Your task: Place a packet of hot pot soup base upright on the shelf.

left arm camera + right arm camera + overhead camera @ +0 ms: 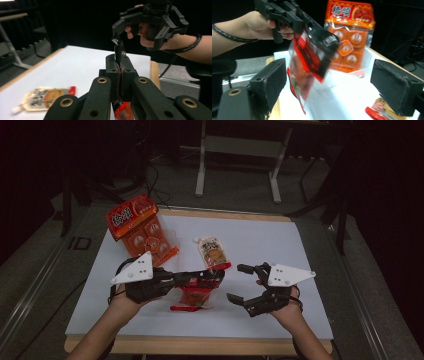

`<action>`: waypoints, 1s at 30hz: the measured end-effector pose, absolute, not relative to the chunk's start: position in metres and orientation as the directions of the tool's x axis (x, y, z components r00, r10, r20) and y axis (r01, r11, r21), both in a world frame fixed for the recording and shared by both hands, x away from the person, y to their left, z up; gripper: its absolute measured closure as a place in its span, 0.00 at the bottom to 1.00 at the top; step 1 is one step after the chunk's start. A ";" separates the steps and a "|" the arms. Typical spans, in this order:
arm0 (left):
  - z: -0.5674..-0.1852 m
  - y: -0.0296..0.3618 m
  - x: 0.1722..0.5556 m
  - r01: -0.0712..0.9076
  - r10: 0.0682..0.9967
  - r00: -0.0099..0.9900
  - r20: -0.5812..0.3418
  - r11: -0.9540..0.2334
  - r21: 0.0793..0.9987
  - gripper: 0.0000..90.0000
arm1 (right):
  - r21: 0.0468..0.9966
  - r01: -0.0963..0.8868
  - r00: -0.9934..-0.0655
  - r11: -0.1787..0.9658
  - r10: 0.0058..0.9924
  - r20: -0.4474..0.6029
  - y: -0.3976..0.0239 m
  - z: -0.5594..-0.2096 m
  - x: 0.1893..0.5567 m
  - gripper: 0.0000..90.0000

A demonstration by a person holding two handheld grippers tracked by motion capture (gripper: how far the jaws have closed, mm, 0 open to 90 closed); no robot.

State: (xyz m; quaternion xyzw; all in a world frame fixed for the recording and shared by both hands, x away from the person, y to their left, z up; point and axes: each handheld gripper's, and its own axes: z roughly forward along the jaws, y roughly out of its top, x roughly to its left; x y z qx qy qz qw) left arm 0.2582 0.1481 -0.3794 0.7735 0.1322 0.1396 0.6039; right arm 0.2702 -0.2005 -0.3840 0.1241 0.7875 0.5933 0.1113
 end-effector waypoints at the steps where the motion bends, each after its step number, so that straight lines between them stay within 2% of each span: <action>1: -0.378 0.152 0.259 0.028 0.373 0.926 0.062 -0.231 0.973 0.98 | 0.961 0.064 -0.945 0.271 0.327 -0.030 -0.202 -0.384 0.271 0.12; 7: -0.372 0.174 0.263 -0.011 0.430 0.896 0.107 -0.221 0.975 0.98 | 0.955 0.030 -0.926 0.296 0.367 -0.085 -0.209 -0.387 0.274 0.12; 15: -0.375 0.196 0.273 -0.008 0.485 0.865 0.128 -0.242 0.970 0.98 | 0.958 0.041 -0.925 0.285 0.374 -0.072 -0.212 -0.392 0.278 0.12; 23: -0.384 0.223 0.287 -0.064 0.508 0.846 0.163 -0.207 0.976 0.98 | 0.957 0.060 -0.924 0.285 0.378 -0.055 -0.213 -0.396 0.282 0.15; 30: -0.397 0.242 0.300 -0.061 0.537 0.829 0.160 -0.197 0.978 0.98 | 0.955 0.073 -0.926 0.287 0.376 -0.042 -0.214 -0.399 0.284 0.15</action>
